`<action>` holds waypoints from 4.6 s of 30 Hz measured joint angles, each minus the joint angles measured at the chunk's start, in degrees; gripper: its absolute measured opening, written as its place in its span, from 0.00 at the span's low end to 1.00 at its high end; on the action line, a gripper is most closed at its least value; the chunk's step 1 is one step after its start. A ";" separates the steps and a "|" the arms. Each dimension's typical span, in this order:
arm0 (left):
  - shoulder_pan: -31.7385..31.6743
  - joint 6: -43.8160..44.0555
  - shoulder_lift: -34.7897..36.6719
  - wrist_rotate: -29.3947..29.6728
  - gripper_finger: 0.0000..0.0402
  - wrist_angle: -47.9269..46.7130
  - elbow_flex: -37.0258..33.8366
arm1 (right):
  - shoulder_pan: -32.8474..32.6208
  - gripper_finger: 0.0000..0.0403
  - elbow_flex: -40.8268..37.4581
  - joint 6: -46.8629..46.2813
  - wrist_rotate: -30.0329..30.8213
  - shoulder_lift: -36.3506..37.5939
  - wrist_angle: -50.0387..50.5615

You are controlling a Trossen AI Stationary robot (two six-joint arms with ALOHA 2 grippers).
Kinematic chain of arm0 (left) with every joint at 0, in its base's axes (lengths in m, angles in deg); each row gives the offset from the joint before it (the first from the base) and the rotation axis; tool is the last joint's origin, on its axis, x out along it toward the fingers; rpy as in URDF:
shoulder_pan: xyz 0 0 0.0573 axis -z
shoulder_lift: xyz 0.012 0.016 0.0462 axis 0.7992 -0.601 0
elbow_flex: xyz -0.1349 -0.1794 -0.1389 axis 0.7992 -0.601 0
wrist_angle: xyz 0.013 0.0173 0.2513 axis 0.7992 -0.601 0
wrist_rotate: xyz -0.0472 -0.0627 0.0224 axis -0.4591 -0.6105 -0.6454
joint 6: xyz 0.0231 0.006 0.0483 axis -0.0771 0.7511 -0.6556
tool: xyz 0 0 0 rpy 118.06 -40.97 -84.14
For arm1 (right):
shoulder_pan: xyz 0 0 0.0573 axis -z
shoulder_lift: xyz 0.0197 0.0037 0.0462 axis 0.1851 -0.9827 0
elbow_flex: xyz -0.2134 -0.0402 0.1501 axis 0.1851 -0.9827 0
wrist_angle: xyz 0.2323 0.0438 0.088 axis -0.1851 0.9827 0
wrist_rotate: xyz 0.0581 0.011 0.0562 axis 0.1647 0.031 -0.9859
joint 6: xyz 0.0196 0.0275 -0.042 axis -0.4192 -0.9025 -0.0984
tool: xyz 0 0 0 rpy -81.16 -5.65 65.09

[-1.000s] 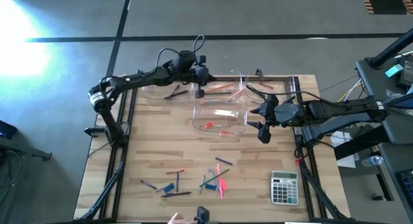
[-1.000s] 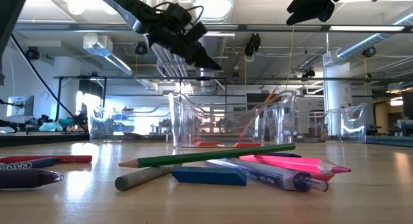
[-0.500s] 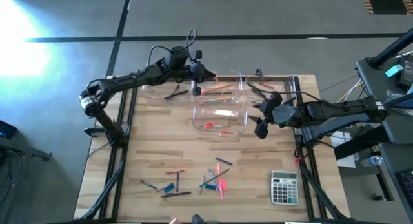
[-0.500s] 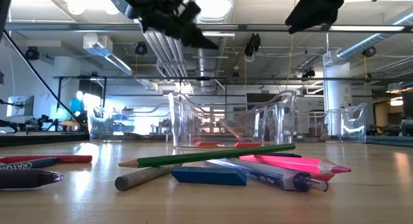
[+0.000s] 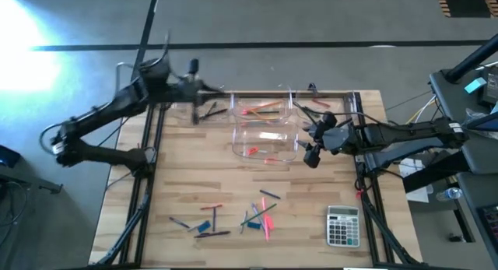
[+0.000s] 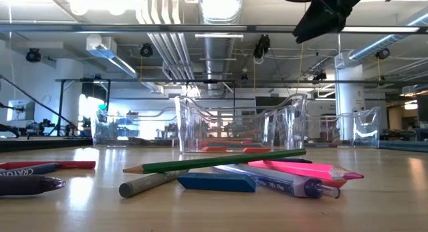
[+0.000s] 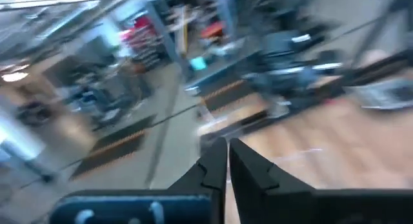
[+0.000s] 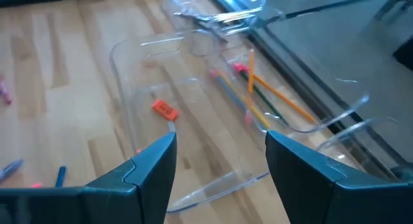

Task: Sort crayons/erasers/pens/pencils in bins
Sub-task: Put the green pencil into the top center transparent bin, then put the red crayon into the top right transparent bin

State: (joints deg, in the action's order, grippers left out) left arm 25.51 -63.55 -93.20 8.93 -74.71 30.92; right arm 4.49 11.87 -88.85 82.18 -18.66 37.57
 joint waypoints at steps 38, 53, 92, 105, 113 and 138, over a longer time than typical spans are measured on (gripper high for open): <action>51.34 31.91 8.40 31.89 0.55 32.55 -36.12 | -18.60 0.56 -0.02 6.22 -19.47 -28.16 -22.66; 51.30 30.51 8.75 31.91 0.55 39.35 -39.64 | -16.82 0.56 -0.04 6.89 -25.84 -40.94 -30.90; 51.32 31.03 7.55 32.96 0.55 41.81 -41.23 | -13.73 0.07 -0.04 10.84 -25.30 -33.95 -27.97; 51.28 29.08 7.49 32.94 0.55 45.42 -41.49 | 20.18 0.07 -0.02 24.56 -25.18 -19.15 -25.16; 51.25 29.00 7.49 32.96 0.55 45.37 -41.56 | 41.11 0.07 -0.02 24.06 -40.39 -24.27 -24.75; 51.19 30.46 7.42 33.33 0.55 44.57 -42.05 | 32.34 0.53 8.94 18.95 -43.53 -19.37 -10.87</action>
State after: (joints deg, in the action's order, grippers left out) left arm 76.70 -33.09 -85.78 42.27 -30.14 -11.13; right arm 36.83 20.81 -69.90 38.65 -38.04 26.70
